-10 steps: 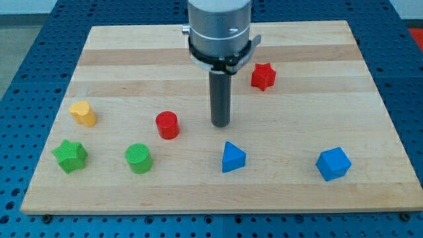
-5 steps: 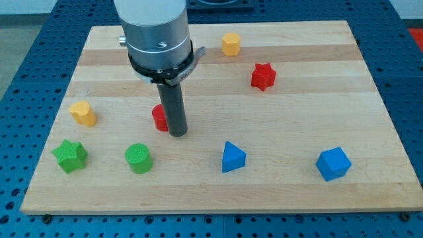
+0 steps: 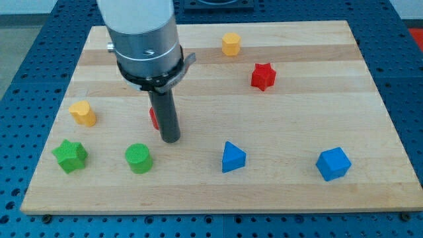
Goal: Slightly push the red circle diagonally top right to the green circle
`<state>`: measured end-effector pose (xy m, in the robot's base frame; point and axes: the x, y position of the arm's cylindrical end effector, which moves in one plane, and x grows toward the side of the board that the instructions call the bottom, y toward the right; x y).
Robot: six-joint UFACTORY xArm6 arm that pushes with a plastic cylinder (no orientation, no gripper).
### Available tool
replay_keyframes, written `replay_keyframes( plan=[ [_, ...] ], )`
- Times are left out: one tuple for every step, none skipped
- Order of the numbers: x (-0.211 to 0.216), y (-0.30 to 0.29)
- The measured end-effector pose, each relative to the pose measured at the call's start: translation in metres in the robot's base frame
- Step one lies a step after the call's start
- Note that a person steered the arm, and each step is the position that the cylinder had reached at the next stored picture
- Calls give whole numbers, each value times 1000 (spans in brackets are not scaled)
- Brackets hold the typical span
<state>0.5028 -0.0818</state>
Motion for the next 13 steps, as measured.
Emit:
replay_keyframes(
  plan=[
    [12, 8],
    [12, 17],
    [-11, 21],
    [-42, 34],
    [-64, 38],
    [-68, 37],
    [-65, 27],
    [-58, 11],
    [-55, 5],
    [-55, 5],
    [-54, 5],
    [-54, 10],
    [-63, 18]
  ],
)
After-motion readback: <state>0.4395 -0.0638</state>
